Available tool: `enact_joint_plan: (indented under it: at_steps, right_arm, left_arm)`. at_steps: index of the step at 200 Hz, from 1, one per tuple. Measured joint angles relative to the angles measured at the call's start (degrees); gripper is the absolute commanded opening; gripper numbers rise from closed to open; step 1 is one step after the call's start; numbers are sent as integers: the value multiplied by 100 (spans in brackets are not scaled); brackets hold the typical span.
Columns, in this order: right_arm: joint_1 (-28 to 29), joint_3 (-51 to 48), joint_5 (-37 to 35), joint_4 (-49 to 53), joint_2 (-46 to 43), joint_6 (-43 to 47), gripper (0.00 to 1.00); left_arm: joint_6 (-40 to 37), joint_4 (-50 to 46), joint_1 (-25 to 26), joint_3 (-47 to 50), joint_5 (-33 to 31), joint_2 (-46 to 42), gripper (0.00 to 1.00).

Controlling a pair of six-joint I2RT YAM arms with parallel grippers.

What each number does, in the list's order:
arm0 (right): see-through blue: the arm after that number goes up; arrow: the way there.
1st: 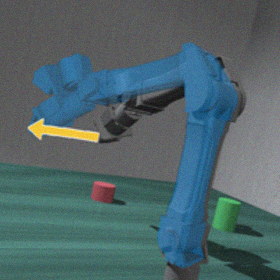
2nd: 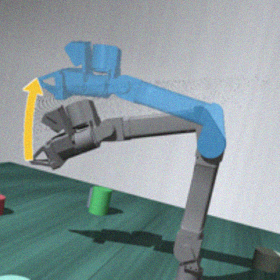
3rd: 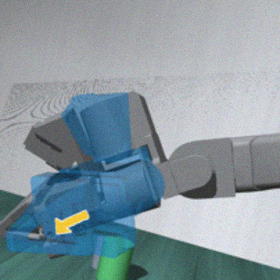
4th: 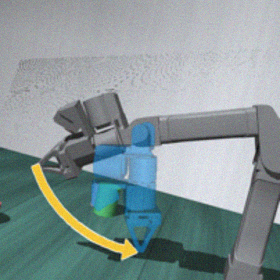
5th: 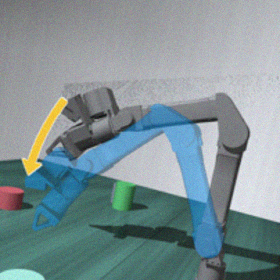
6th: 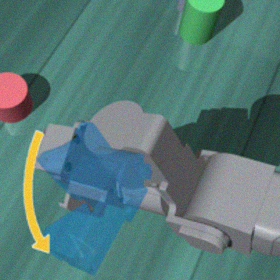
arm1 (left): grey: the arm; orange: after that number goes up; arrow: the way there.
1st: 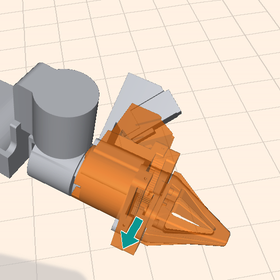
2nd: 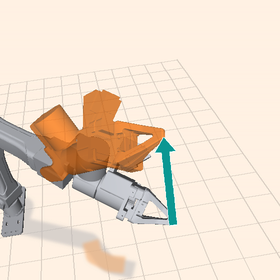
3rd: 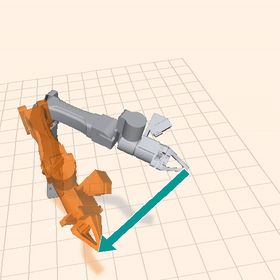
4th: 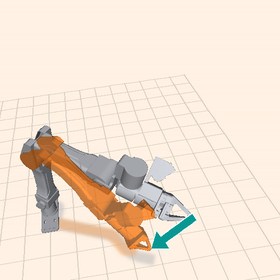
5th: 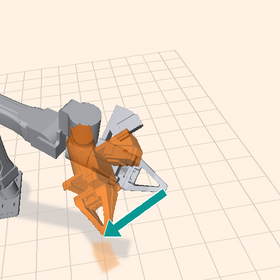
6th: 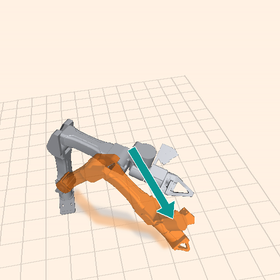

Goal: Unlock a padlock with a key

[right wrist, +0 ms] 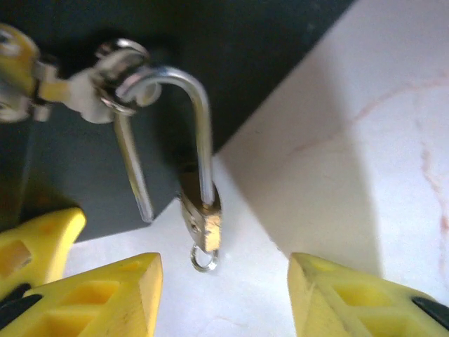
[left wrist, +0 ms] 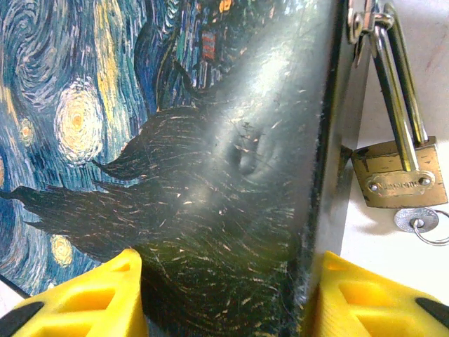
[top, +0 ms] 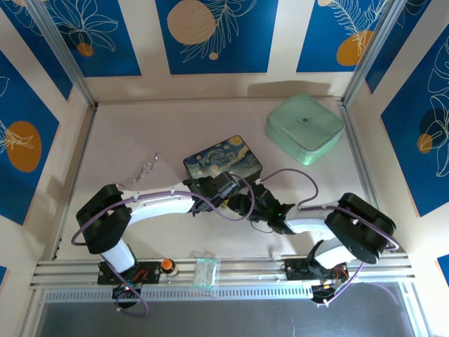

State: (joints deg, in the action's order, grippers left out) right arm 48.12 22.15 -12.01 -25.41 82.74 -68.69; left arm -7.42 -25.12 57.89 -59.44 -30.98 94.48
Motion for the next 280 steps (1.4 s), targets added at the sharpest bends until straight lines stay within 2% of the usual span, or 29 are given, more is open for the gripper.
enact_joint_plan:
  at_steps: [26, 108, 131, 146, 179, 280]
  right_arm:
    - [63, 162, -17, 83, 146, 164, 50]
    - [415, 678, -627, 367, 678, 420, 33]
    - [479, 697, -793, 269, 796, 398, 24]
    - [518, 710, -885, 166, 870, 343, 12]
    - [518, 472, -896, -739, 1088, 101, 5]
    - [-31, -560, 4, -3974, 2031, -1027, 1]
  left_arm:
    - [2, 0, 0, -4, -2, 2, 37]
    - [9, -46, 0, -37, -2, 24, 37]
    - [15, -74, 0, -59, -4, 44, 37]
    - [48, -92, 0, -85, -26, 63, 37]
    - [153, -118, -37, -111, -105, 103, 37]
    - [157, -168, -37, -140, -111, 129, 37]
